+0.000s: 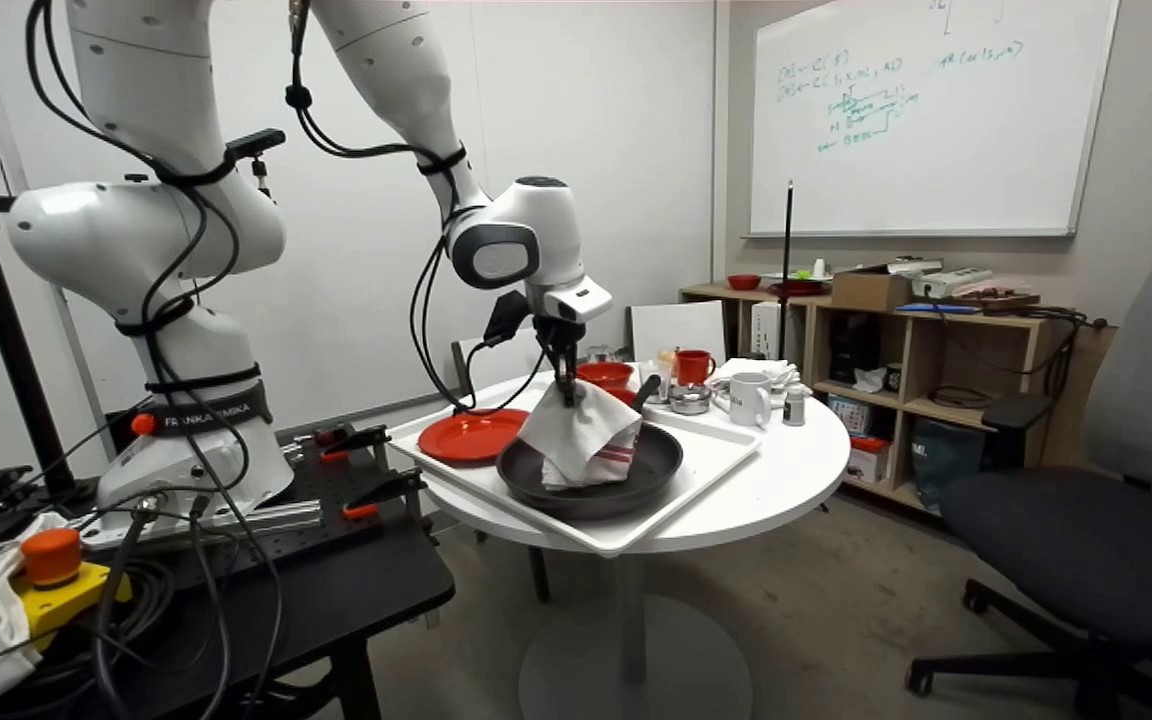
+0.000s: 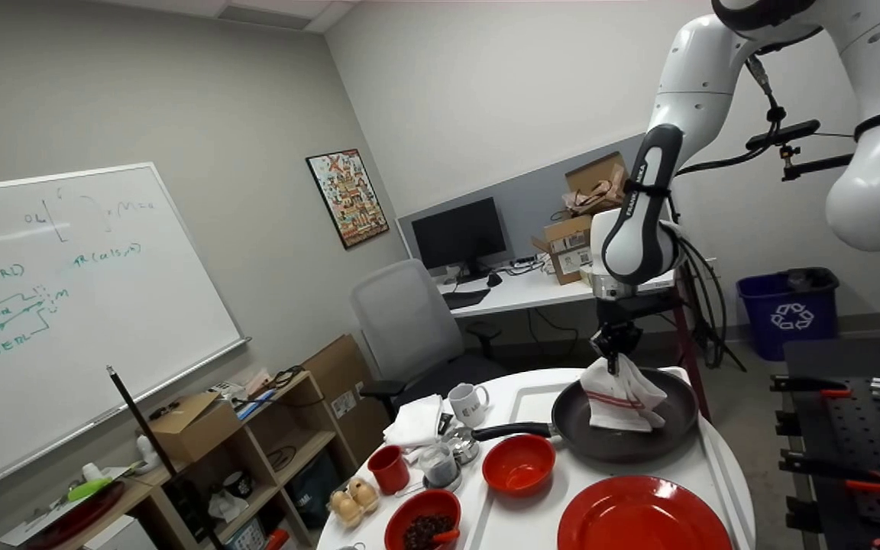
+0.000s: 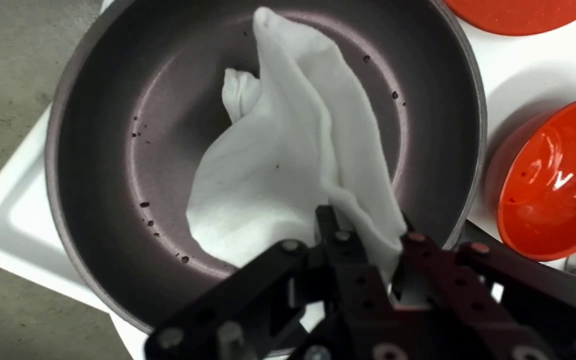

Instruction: Use the red and white towel to wipe the black pan

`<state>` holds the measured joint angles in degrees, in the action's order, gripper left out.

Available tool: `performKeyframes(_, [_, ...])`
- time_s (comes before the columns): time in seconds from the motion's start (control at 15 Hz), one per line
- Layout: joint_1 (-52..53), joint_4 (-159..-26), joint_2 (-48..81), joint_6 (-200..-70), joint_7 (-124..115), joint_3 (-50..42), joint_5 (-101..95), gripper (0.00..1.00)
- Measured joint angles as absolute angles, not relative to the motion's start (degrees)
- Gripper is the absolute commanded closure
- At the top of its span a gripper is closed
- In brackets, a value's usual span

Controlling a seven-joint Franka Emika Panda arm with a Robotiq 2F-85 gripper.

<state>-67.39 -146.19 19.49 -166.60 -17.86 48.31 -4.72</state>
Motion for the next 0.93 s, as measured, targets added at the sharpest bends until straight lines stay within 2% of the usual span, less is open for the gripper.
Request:
performKeyframes(0.53, [-41.29, -141.45, 25.41, -172.09, -7.75, 19.57, 6.03, 0.97])
performKeyframes(0.93, [-38.13, -134.92, 34.20, -179.21, -5.29, 13.59, 10.26, 0.97])
